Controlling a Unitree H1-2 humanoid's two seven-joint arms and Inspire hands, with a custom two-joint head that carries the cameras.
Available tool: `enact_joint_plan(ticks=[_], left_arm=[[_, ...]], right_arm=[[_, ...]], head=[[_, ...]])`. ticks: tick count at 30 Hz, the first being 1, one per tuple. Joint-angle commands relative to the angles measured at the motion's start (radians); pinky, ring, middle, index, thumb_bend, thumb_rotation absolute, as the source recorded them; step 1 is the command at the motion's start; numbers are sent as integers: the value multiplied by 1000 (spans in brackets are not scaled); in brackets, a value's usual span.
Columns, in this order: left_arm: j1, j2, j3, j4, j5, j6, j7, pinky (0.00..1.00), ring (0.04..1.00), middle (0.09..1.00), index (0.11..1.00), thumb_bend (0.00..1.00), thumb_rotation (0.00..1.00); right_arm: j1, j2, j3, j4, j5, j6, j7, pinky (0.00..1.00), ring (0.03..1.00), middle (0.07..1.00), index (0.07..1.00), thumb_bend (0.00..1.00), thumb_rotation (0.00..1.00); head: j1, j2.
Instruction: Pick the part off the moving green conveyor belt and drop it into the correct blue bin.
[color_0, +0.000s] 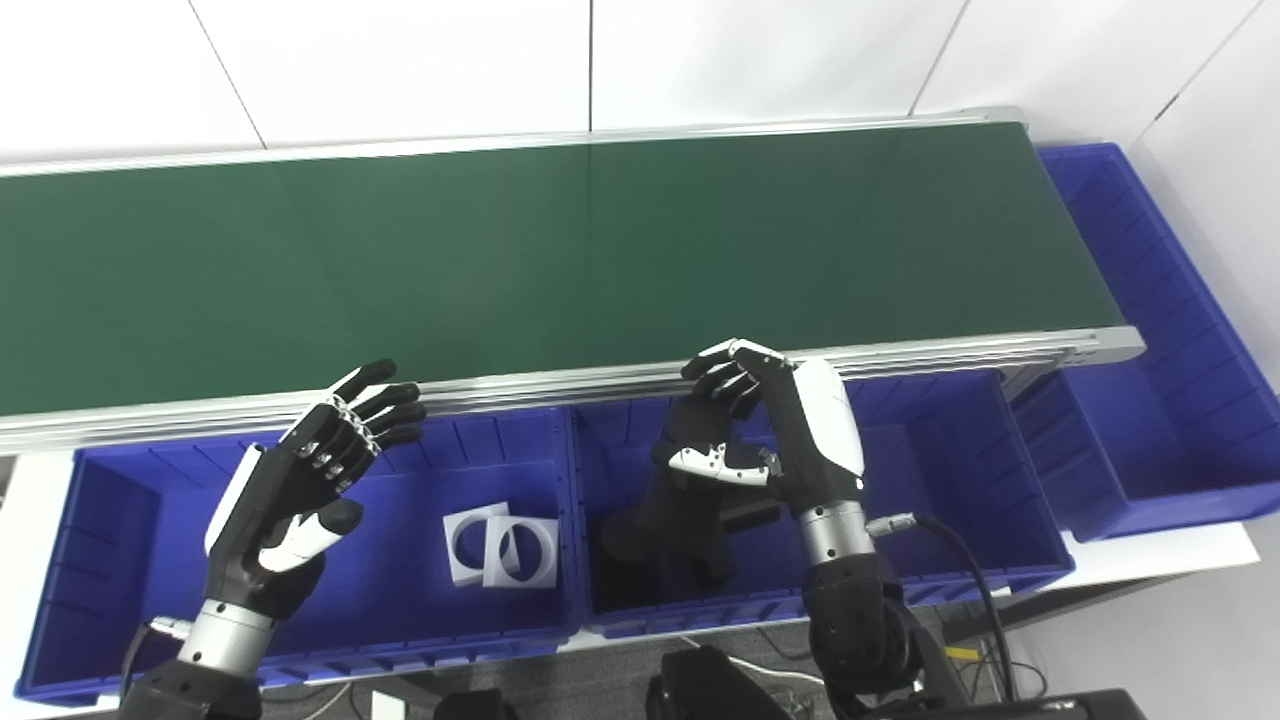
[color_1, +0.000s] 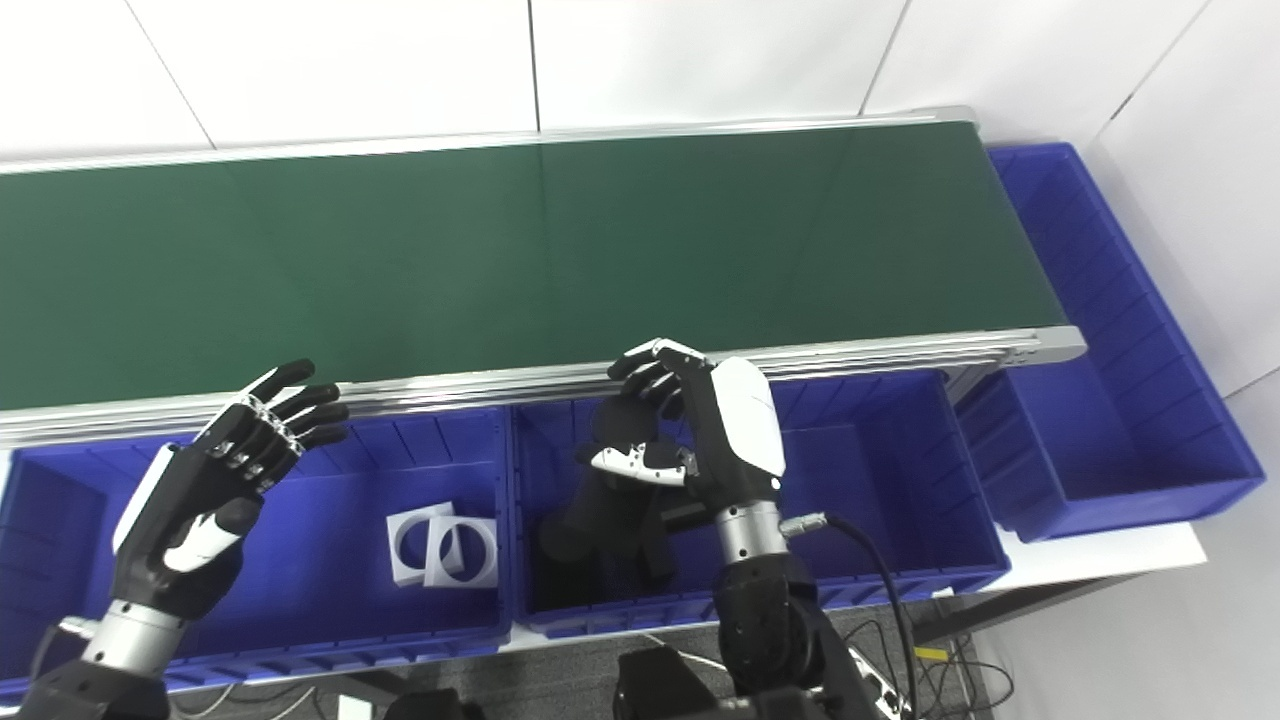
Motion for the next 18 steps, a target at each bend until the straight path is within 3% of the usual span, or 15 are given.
enact_joint_plan(ticks=[1, 11, 18], left_arm=[[-6, 0, 0, -28, -7, -18, -6, 749, 761, 796, 848, 940, 553], [-21, -3, -4, -12, -12, -19, -12, 754, 765, 796, 850, 941, 554], [-25, -8, -7, -10, 5, -27, -4, 745, 758, 791, 847, 952, 563]], right_arm=[[-24, -3, 7, -12, -10, -35, -19, 341, 383, 490, 551, 493, 0], [-25, -24, 22, 11, -36, -39, -38, 340, 385, 487, 555, 493, 0], [-8, -26, 19, -10, 3, -43, -31, 328, 400, 490, 555, 494, 0]], head=[[1, 0], [4, -9], [14, -14]])
